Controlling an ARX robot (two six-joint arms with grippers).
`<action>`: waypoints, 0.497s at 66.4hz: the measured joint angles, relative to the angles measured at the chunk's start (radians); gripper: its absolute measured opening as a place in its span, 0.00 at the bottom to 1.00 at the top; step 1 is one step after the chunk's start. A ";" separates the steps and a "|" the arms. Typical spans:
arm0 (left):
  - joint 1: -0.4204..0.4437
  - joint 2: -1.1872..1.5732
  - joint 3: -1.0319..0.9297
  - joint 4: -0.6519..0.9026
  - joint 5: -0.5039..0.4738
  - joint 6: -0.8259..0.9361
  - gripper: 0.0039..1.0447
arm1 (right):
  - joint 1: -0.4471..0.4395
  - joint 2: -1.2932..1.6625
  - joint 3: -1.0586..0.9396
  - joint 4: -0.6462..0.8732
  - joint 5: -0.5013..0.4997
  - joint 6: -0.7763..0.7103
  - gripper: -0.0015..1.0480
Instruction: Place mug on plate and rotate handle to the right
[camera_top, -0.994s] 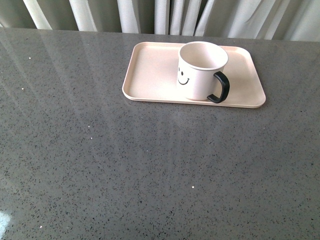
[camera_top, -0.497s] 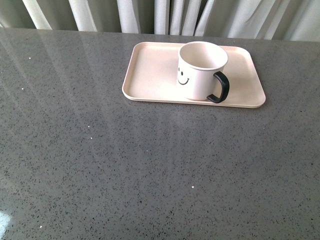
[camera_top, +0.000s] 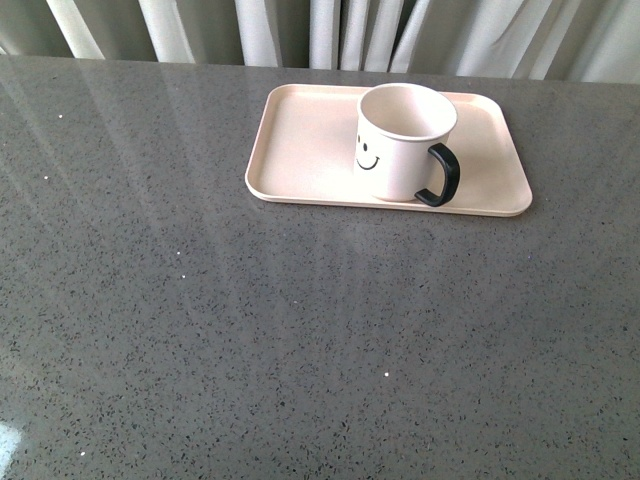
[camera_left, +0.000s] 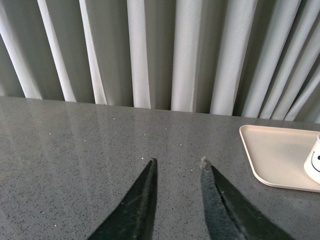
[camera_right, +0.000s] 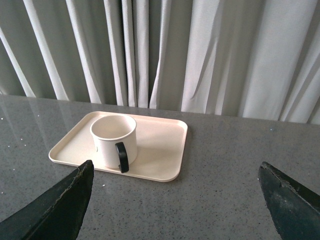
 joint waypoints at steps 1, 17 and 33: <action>0.000 0.000 0.000 0.000 0.000 0.000 0.30 | 0.000 0.000 0.000 0.000 0.001 0.000 0.91; 0.000 0.000 0.000 0.000 0.000 0.000 0.71 | 0.000 0.000 0.000 0.000 0.000 0.000 0.91; 0.000 0.000 0.000 0.000 0.000 0.002 0.91 | -0.080 0.192 0.121 -0.261 -0.246 -0.121 0.91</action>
